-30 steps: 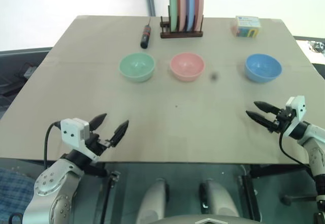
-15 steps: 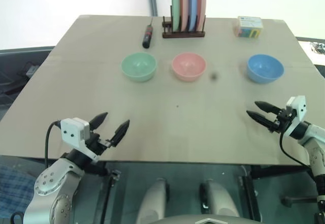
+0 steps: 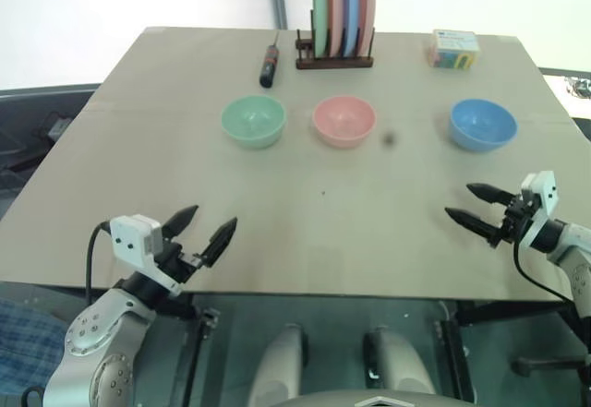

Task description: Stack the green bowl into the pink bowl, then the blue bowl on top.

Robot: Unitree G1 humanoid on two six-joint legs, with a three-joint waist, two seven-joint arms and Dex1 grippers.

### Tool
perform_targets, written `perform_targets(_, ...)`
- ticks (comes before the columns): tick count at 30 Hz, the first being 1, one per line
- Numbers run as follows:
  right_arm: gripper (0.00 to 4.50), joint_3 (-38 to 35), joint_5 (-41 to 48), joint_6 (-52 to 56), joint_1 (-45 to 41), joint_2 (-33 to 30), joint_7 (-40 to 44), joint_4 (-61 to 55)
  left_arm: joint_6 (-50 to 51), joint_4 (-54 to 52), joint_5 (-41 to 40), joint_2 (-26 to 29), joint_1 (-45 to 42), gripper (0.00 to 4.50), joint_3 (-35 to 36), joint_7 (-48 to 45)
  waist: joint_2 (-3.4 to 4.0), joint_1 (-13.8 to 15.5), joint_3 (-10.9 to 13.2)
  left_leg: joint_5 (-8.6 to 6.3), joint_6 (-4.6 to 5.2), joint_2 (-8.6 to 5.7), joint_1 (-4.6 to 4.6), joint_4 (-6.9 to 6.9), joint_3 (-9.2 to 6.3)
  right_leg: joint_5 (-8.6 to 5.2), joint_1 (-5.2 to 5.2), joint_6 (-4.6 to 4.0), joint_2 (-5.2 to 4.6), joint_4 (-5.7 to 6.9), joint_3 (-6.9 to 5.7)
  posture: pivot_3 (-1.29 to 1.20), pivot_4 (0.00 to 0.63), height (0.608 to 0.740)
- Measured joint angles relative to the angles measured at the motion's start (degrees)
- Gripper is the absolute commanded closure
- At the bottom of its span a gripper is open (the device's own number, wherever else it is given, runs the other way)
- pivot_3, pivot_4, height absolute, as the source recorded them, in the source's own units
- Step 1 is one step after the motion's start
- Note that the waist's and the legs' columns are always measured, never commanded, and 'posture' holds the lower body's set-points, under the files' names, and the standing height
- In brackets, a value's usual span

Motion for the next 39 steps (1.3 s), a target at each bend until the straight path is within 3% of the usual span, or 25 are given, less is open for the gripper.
perform_targets(7,0.02,4.86,-5.46,-3.42,-9.82,1.27,-4.09,-2.92,-0.19,-2.26,-7.42,-1.94,-1.47,0.0,0.36,-0.59,0.0,-0.19,0.0,0.0,0.0,0.09,0.03,0.01,0.04,-0.03,-0.02,0.07,0.08,0.03,0.04,0.0,0.15,0.74)
perform_targets(12,0.02,15.16,-10.54,-4.05,-23.22,7.45,-4.59,-1.52,-0.39,-4.69,-11.61,-2.8,-6.11,0.0,0.04,0.21,-0.02,-0.17,-0.01,0.0,-0.01,0.11,0.02,0.04,0.02,0.08,-0.02,-0.09,0.14,0.02,0.04,0.0,0.15,0.74)
perform_targets(19,0.02,27.83,-19.88,-7.84,-36.84,13.48,1.08,12.3,-0.11,-7.62,-13.86,-1.44,-4.99,0.0,-0.81,-1.41,-0.02,-0.16,0.0,-0.02,0.02,0.07,-0.05,0.02,0.02,0.21,-0.08,0.09,0.12,-0.04,0.04,0.0,0.15,0.74)
perform_targets(23,0.02,33.83,-27.34,-15.53,-45.65,18.73,1.22,24.67,-0.22,-9.38,-12.52,-0.34,-2.37,0.0,-2.37,-2.12,0.0,-0.41,0.01,-0.02,0.02,0.08,-0.03,0.01,0.04,0.21,-0.12,0.09,0.13,0.0,0.06,0.0,0.15,0.74)
perform_targets(31,0.02,35.41,-33.99,-24.83,-59.38,25.87,-5.14,45.35,-1.39,-11.25,-10.46,-0.13,1.05,0.0,-2.47,-2.36,0.02,-0.64,0.02,-0.02,0.01,0.09,-0.11,-0.06,0.09,0.21,-0.28,0.07,0.15,0.03,0.13,0.0,0.15,0.74)
perform_targets(39,0.02,34.31,-38.34,-21.75,-64.55,29.39,-12.83,59.67,-2.55,-11.65,-9.11,-0.43,2.46,0.0,-2.52,-1.73,0.03,-1.4,0.03,-0.03,0.01,0.09,-0.1,-0.13,0.12,0.21,-0.32,0.05,0.15,0.05,0.18,0.0,0.15,0.74)
